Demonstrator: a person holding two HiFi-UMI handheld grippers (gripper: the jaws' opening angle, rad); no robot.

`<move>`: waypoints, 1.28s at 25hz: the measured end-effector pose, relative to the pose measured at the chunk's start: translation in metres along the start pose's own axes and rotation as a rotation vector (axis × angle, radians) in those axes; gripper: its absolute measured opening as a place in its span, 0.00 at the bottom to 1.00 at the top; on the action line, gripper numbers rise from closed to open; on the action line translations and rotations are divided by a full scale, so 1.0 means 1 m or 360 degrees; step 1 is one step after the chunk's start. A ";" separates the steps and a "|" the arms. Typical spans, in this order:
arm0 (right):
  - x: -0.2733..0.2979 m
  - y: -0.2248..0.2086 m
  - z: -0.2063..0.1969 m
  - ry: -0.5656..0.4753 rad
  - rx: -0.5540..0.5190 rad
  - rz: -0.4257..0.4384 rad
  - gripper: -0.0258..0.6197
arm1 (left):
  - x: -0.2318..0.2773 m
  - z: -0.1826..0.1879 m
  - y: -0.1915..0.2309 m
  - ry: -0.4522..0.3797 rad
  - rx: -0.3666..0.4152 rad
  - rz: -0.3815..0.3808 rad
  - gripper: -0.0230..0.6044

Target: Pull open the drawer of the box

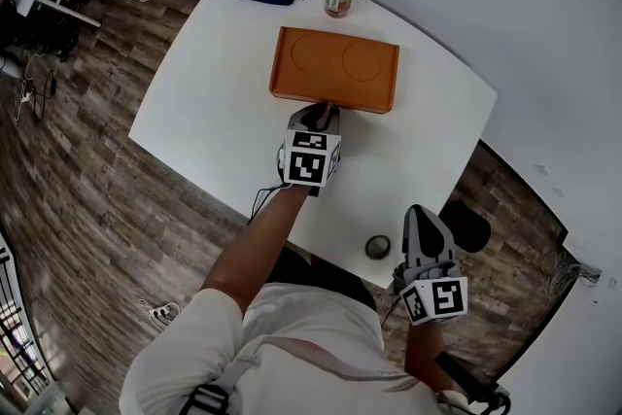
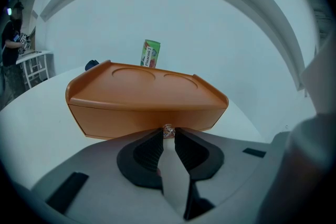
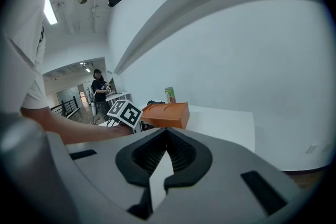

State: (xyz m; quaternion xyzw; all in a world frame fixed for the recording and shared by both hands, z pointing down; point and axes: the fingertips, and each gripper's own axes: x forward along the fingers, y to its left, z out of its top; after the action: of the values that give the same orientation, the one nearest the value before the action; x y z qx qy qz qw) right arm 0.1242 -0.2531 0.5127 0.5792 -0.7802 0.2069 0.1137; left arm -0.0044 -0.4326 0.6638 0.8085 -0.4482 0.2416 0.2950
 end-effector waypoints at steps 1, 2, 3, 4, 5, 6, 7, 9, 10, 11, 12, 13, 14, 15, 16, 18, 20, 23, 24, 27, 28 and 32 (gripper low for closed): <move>0.000 0.000 -0.001 0.0002 -0.0001 0.0001 0.04 | 0.000 0.000 0.000 0.0001 0.0005 0.0007 0.16; 0.001 -0.001 -0.001 0.0004 -0.0003 0.0003 0.04 | 0.000 0.000 0.000 0.0000 0.0012 0.0014 0.16; 0.001 -0.002 -0.001 0.0004 -0.0004 0.0005 0.04 | 0.000 0.000 0.000 -0.0002 0.0016 0.0018 0.16; 0.001 -0.002 -0.001 0.0005 -0.0004 0.0006 0.04 | 0.001 0.000 0.000 -0.0003 0.0015 0.0021 0.16; 0.001 -0.002 -0.001 0.0004 -0.0003 0.0007 0.04 | 0.000 0.000 0.000 -0.0002 0.0014 0.0023 0.16; 0.000 -0.002 -0.001 0.0003 -0.0003 0.0009 0.04 | -0.001 -0.001 -0.001 0.0000 0.0012 0.0024 0.16; 0.000 -0.001 -0.001 0.0003 -0.0005 0.0013 0.04 | -0.002 -0.002 -0.001 0.0001 0.0012 0.0027 0.16; 0.000 0.000 0.000 0.0003 -0.0008 0.0021 0.04 | -0.005 -0.005 -0.002 0.0003 0.0011 0.0032 0.16; -0.001 0.001 0.000 0.0002 -0.0010 0.0024 0.04 | -0.007 -0.007 -0.003 0.0003 0.0010 0.0032 0.16; -0.001 0.001 0.001 0.0000 -0.0013 0.0027 0.04 | -0.008 -0.009 -0.004 0.0004 0.0008 0.0032 0.16; -0.001 0.001 0.001 -0.0003 -0.0016 0.0029 0.04 | -0.010 -0.011 -0.004 0.0005 0.0005 0.0033 0.16; -0.002 0.002 0.001 -0.0006 -0.0019 0.0031 0.04 | -0.012 -0.013 -0.005 0.0005 0.0002 0.0035 0.16; -0.003 0.002 0.001 -0.0008 -0.0021 0.0033 0.04 | -0.014 -0.015 -0.006 0.0005 -0.0001 0.0038 0.16; -0.003 0.002 0.001 -0.0008 -0.0023 0.0036 0.04 | -0.015 -0.017 -0.006 0.0006 -0.0004 0.0040 0.16; -0.004 0.003 0.001 -0.0008 -0.0024 0.0038 0.04 | -0.017 -0.019 -0.007 0.0008 -0.0008 0.0042 0.16; -0.005 0.005 0.001 -0.0007 -0.0027 0.0043 0.04 | -0.021 -0.023 -0.008 0.0011 -0.0017 0.0044 0.16; -0.007 0.007 0.001 -0.0010 -0.0029 0.0051 0.04 | -0.025 -0.028 -0.010 0.0016 -0.0021 0.0051 0.16; -0.010 0.008 0.000 -0.0013 -0.0032 0.0061 0.04 | -0.030 -0.035 -0.013 0.0028 -0.0033 0.0054 0.16; -0.010 0.008 -0.001 -0.0014 -0.0033 0.0065 0.04 | -0.031 -0.038 -0.015 0.0030 -0.0032 0.0053 0.16; -0.013 0.011 -0.003 -0.0014 -0.0036 0.0076 0.04 | -0.037 -0.046 -0.018 0.0036 -0.0025 0.0047 0.16; -0.013 0.012 -0.003 -0.0015 -0.0037 0.0079 0.04 | -0.040 -0.049 -0.019 0.0036 -0.0025 0.0045 0.16; -0.015 0.015 -0.003 -0.0017 -0.0039 0.0088 0.04 | -0.047 -0.057 -0.021 0.0046 -0.0034 0.0052 0.16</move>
State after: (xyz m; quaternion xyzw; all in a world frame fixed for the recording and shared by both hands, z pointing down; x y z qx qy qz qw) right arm 0.1143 -0.2352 0.5066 0.5572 -0.7989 0.1974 0.1108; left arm -0.0160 -0.3563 0.6677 0.7943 -0.4596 0.2533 0.3060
